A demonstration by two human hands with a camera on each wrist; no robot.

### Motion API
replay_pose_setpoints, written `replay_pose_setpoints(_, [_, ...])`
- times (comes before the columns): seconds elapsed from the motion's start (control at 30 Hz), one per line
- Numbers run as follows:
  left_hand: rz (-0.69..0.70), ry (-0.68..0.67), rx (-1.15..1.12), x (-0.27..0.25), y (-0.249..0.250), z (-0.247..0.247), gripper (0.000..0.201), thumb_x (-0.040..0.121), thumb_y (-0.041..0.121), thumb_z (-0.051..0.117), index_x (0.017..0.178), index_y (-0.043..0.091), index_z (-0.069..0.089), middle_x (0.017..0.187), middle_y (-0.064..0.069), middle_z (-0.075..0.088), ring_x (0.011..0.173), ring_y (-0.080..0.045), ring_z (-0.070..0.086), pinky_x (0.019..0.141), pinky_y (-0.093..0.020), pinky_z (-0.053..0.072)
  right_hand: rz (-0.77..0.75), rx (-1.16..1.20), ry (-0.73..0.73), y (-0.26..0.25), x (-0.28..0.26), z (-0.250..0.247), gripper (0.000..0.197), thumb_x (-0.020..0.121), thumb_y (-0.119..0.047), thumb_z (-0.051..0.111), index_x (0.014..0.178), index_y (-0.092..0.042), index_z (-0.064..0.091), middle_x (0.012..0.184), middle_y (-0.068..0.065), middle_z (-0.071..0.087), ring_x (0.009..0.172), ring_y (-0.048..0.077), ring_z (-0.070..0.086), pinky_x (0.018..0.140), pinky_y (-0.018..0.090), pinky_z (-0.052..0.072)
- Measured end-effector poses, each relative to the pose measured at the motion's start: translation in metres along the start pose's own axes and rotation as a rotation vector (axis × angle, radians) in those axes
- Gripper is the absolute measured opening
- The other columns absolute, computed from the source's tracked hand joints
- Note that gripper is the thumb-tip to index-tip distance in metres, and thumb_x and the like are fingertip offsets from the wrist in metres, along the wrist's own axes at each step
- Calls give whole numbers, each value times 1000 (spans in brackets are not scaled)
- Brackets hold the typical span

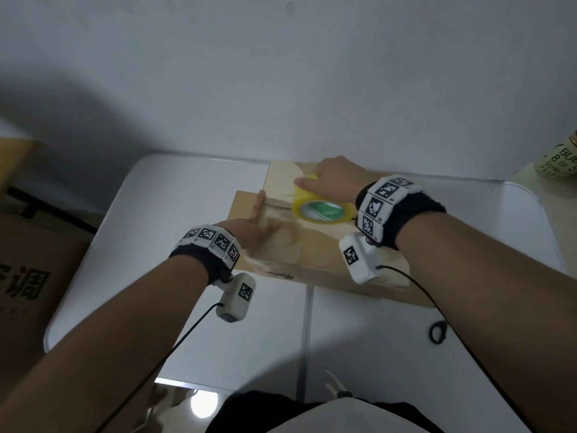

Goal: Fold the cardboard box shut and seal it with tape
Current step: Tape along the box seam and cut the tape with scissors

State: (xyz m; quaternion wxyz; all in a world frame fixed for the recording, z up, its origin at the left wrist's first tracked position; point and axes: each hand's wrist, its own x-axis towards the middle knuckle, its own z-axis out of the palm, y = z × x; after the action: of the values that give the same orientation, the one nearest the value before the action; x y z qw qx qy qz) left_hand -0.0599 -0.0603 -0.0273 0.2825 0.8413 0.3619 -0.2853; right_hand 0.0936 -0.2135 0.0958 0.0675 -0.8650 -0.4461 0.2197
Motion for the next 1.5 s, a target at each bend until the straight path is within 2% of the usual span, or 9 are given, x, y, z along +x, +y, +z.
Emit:
replay_pose_setpoints(0.07, [18, 10, 97, -4, 5, -1, 83, 85, 75, 25, 124, 54, -45, 134, -27, 52, 122, -38, 53, 110, -50, 31, 56, -67, -22, 18, -11, -4, 63, 89, -62, 47, 106, -4, 64, 100, 11, 63, 95, 28, 60, 74, 31, 47])
replay_pose_setpoints(0.17, [39, 14, 176, -7, 9, -2, 81, 82, 79, 19, 122, 54, -47, 140, -27, 47, 125, -39, 51, 111, -52, 28, 71, -49, -14, 24, -17, 0, 73, 86, -69, 44, 123, -8, 61, 125, 11, 61, 112, 29, 58, 91, 37, 48])
replay_pose_setpoints(0.33, [33, 10, 257, -21, 9, -10, 80, 78, 83, 12, 127, 52, -43, 150, -26, 33, 126, -39, 51, 108, -49, 34, 104, 142, 16, 33, -23, -6, 55, 91, -61, 45, 64, -13, 51, 66, 5, 51, 74, 24, 54, 56, 28, 33])
replay_pose_setpoints(0.5, [155, 240, 420, -34, 22, 4, 85, 92, 67, 14, 151, 15, -16, 161, -13, -10, 149, -25, -4, 120, -45, 8, 169, 186, 54, 26, -27, 7, 58, 90, -61, 47, 115, -12, 65, 112, 6, 65, 105, 26, 58, 70, 25, 31])
replay_pose_setpoints(0.63, [277, 332, 553, -41, 45, 27, 86, 96, 60, 13, 148, -4, -13, 159, -18, -16, 148, -30, -13, 118, -40, -8, 183, 240, 47, 17, -19, 9, 66, 88, -60, 51, 119, -2, 63, 124, 14, 62, 112, 29, 58, 86, 32, 44])
replay_pose_setpoints(0.9, [382, 154, 210, -26, 51, 6, 64, 100, 29, 33, 150, -5, 9, 159, -19, 4, 148, -31, 7, 119, -43, 12, 152, 209, -12, 18, -15, 5, 67, 93, -60, 41, 117, -3, 64, 124, 14, 62, 112, 30, 57, 90, 34, 43])
replay_pose_setpoints(1.03, [309, 536, -109, -13, 61, 0, 26, 94, 14, 44, 111, -4, 53, 120, -23, 48, 111, -37, 48, 93, -38, 39, 123, 310, 14, 27, -19, -4, 56, 98, -49, 39, 108, -1, 66, 109, 16, 66, 101, 31, 60, 82, 34, 45])
replay_pose_setpoints(1.23, [147, 492, -412, 1, 90, 11, 20, 92, 15, 52, 107, 2, 55, 116, -21, 53, 104, -35, 53, 88, -37, 41, 101, 410, -4, 44, -35, -8, 52, 97, -51, 42, 116, -8, 65, 120, 9, 63, 103, 22, 57, 58, 15, 31])
replay_pose_setpoints(1.5, [182, 551, -410, 1, 89, 24, 24, 94, 8, 48, 115, -6, 50, 118, -26, 47, 109, -37, 47, 88, -37, 36, 66, 477, -92, 56, -41, -2, 60, 94, -58, 41, 117, -7, 64, 117, 9, 64, 99, 23, 58, 78, 31, 40])
